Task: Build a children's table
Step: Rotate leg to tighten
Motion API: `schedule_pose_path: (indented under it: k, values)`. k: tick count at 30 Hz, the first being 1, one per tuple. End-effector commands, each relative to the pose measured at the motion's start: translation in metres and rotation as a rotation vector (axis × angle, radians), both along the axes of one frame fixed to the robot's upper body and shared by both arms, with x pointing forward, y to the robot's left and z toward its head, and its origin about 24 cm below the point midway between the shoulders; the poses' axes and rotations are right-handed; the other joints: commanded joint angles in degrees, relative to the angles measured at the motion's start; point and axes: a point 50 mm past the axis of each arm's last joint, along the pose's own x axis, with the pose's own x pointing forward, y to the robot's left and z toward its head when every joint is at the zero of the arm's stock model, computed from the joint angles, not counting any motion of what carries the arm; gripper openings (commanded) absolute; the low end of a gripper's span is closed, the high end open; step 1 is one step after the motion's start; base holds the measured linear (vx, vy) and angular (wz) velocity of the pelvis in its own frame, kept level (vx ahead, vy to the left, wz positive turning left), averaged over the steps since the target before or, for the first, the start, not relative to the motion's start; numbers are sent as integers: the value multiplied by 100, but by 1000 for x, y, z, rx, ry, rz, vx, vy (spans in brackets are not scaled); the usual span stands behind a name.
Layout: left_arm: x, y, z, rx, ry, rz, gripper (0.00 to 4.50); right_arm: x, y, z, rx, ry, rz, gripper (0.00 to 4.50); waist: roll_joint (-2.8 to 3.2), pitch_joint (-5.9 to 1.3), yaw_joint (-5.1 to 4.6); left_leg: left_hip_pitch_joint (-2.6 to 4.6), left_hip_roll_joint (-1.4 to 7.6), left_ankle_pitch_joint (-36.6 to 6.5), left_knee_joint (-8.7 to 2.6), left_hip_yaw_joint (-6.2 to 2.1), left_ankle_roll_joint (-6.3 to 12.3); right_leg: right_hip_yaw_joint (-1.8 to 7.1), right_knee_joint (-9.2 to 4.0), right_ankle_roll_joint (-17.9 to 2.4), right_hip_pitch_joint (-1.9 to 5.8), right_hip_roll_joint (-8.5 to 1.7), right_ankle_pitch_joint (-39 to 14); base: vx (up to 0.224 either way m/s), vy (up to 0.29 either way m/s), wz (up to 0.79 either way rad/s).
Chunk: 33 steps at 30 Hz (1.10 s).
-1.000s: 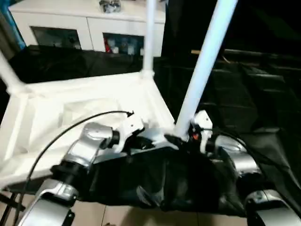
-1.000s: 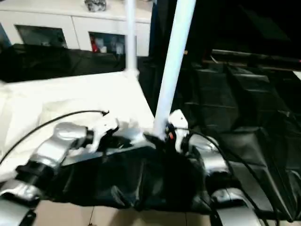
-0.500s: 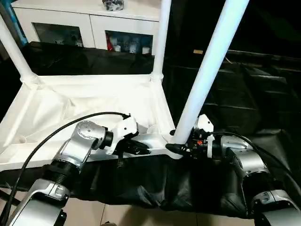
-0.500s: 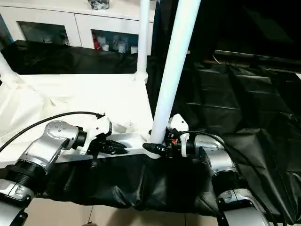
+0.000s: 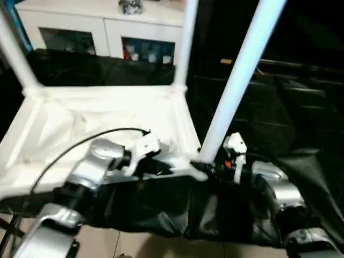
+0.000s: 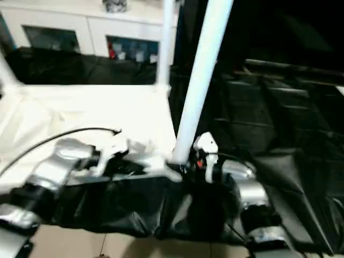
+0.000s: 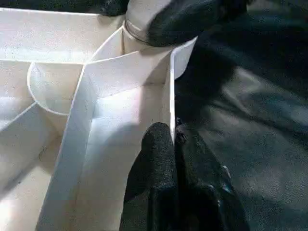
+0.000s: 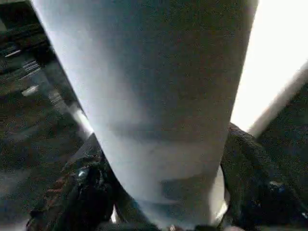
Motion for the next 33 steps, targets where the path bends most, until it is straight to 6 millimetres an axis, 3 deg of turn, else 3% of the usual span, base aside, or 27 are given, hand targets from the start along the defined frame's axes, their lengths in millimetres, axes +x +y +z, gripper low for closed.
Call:
schedule_pose_path:
  k: [1,3,5,6,7,9,15,16,18,23,26,28,29,30,31,33]
  values:
    - [3,-16,-7,5,-8,75,0,-8,20,-21,-30,88,-11,259,5,-170,-32,-4,150,-1565,-416,-30,87,316,-612,-628,192,-450,-2666,0,0,0]
    - [9,-38,-9,0,-35,142,0,-2,28,-29,-72,108,-175,259,14,-139,-74,26,141,-1765,-425,-40,47,303,-677,-492,151,-454,-3054,0,0,0]
    - [10,-45,-9,-6,-41,161,0,0,31,-31,-81,118,-226,259,-4,-139,-108,58,120,-1985,-422,-64,27,280,-728,-363,145,-456,-3425,0,0,0]
    - [12,-63,-11,-5,-55,184,0,9,40,-31,-108,132,-359,259,8,-164,-87,70,129,-1946,-417,-69,48,297,-727,-346,145,-481,-3363,0,0,0]
    - [12,-64,-11,-5,-56,185,0,9,40,-31,-109,132,-364,259,9,-158,-115,68,124,-1918,-426,-62,43,298,-719,-362,123,-456,-3295,0,0,0]
    - [12,-78,-11,-5,-64,187,0,18,53,-27,-132,138,-444,259,19,-195,-126,40,126,-1818,-440,-75,32,292,-685,-401,162,-452,-2977,0,0,0]
    - [14,-80,-7,-6,-91,173,0,23,60,-17,-141,68,-419,329,15,-210,-98,-27,140,-1547,-440,-41,169,325,-614,-578,196,-441,-2261,0,0,0]
    - [14,-78,-8,-2,-94,173,0,23,59,-17,-138,68,-430,351,-10,-223,-88,-24,141,-1429,-426,-27,189,333,-589,-648,199,-439,-2044,0,0,0]
    - [15,-72,-9,11,-102,176,0,24,51,-19,-129,68,-454,372,-2,-220,-81,-45,146,-1293,-428,-17,232,337,-554,-758,217,-440,-1757,0,0,0]
    - [17,-58,-13,34,-117,179,0,23,35,-16,-125,24,-432,418,-12,-202,-75,-44,150,-1372,-445,-18,250,331,-584,-731,227,-444,-1916,0,0,0]
    - [17,-45,-14,43,-137,184,0,17,-2,-3,-103,-70,-367,418,-52,-201,-32,-54,153,-1358,-433,-10,345,340,-600,-593,244,-444,-1997,0,0,0]
    - [17,-44,-13,41,-140,182,0,15,-7,0,-90,-78,-352,418,-65,-211,-7,-97,156,-1160,-423,-15,448,338,-565,-603,267,-443,-1792,0,0,0]
    - [17,-40,-12,37,-143,183,0,10,-26,11,-60,-110,-312,418,-92,-203,11,-103,148,-1122,-414,-6,508,331,-583,-580,288,-434,-1769,0,0,0]
    - [17,-40,-12,37,-143,183,0,10,-26,11,-60,-110,-312,418,-91,-208,16,-91,160,-1113,-406,-9,517,333,-570,-594,272,-439,-1767,0,0,0]
    - [17,-38,-13,34,-144,184,0,4,-44,20,-38,-129,-280,418,-88,-205,11,-97,149,-1115,-408,-3,537,328,-577,-602,268,-430,-1787,0,0,0]
    - [17,-37,-13,32,-144,183,0,2,-50,24,-32,-134,-266,418,-109,-204,10,-125,144,-1066,-403,-10,585,317,-582,-552,276,-432,-1873,0,0,0]
